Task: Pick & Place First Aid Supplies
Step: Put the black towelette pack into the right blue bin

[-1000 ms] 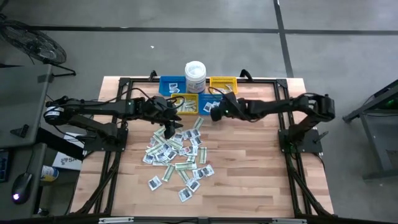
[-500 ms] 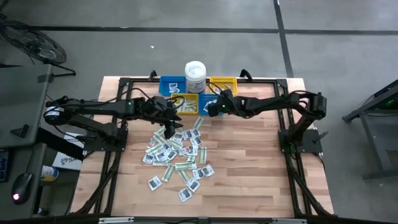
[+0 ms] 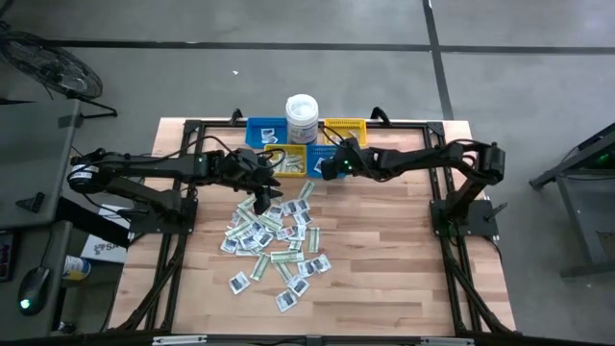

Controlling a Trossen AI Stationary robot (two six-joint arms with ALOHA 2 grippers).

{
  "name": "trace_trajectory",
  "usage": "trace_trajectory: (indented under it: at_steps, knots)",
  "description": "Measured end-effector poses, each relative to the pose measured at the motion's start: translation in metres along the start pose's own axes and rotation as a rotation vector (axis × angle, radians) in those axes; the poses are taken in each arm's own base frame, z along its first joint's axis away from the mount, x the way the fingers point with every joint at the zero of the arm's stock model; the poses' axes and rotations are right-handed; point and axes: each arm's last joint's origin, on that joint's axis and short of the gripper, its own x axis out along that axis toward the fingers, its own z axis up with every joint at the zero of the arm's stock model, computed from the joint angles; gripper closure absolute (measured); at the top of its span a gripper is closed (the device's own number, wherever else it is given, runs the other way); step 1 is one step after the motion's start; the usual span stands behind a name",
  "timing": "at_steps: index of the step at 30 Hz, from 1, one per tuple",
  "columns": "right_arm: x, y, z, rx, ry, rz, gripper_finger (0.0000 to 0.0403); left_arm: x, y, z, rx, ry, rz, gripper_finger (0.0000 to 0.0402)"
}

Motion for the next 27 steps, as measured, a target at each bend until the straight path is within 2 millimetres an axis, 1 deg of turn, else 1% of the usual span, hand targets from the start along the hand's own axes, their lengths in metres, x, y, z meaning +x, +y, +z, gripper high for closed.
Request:
trace_trajectory:
  at_steps: [3, 6, 9, 11, 14, 16, 19, 23, 27]
  knots:
    - [-0.005, 0.002, 0.002, -0.012, 0.029, 0.052, 0.0264, 0.0, 0.0, 0.0, 0.0, 0.0, 0.0, 0.0237]
    - [-0.014, 0.007, 0.006, -0.064, 0.073, 0.149, 0.0257, 0.0, 0.0, 0.0, 0.0, 0.0, 0.0, 0.0237]
    - [-0.027, 0.014, 0.005, -0.147, 0.151, 0.3, 0.0258, 0.0, 0.0, 0.0, 0.0, 0.0, 0.0, 0.0237]
    - [-0.035, 0.021, 0.002, -0.196, 0.217, 0.418, 0.0261, 0.0, 0.0, 0.0, 0.0, 0.0, 0.0, 0.0237]
    - [-0.043, 0.033, -0.012, -0.254, 0.327, 0.557, 0.0264, 0.0, 0.0, 0.0, 0.0, 0.0, 0.0, 0.0237]
    - [-0.049, 0.041, -0.023, -0.298, 0.369, 0.601, 0.0264, 0.0, 0.0, 0.0, 0.0, 0.0, 0.0, 0.0237]
    - [-0.058, 0.053, -0.045, -0.415, 0.39, 0.644, 0.0264, 0.0, 0.0, 0.0, 0.0, 0.0, 0.0, 0.0237]
    - [-0.074, 0.068, -0.072, -0.595, 0.355, 0.686, 0.0265, 0.0, 0.0, 0.0, 0.001, 0.0, 0.0, 0.0237]
    - [-0.087, 0.079, -0.096, -0.74, 0.292, 0.676, 0.0265, 0.0, 0.0, 0.0, 0.008, 0.0, 0.0, 0.0237]
